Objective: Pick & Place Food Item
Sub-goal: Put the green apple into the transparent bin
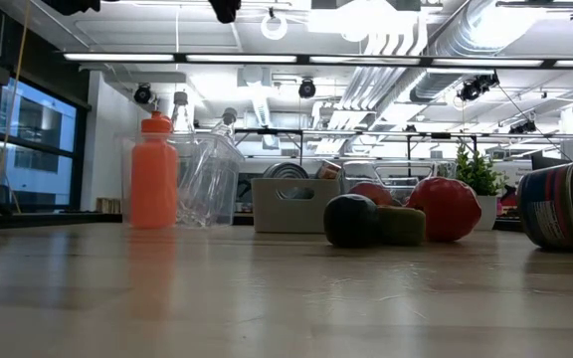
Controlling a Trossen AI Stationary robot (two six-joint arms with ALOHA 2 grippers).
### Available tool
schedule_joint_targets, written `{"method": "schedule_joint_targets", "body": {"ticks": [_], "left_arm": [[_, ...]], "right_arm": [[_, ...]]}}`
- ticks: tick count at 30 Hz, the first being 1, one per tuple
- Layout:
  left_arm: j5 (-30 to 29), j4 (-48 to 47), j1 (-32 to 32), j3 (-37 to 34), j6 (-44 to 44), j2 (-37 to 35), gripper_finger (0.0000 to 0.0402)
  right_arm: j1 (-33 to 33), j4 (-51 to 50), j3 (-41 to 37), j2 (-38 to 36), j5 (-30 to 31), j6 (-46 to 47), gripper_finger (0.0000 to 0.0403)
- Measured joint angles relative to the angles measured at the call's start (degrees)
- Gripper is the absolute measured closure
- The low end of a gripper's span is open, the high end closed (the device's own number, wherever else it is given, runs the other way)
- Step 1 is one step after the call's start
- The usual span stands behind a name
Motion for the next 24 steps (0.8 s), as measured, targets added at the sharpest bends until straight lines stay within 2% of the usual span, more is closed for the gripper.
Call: {"method": "schedule_joint_targets", "body": {"ticks": [16, 24], "left_arm": [[-1.90, -0.32, -0.01, 0.00, 0.28, 0.02, 0.0015], [-2.60, -2.49, -0.01, 0.00, 1.03, 0.00, 0.0003]], "right_arm": [[0.02, -0.71, 0.02, 0.00, 2.39, 1.31, 0.0099], [0.02, -2.08, 0.02, 0.09, 2.93, 2.14, 0.0095]]}}
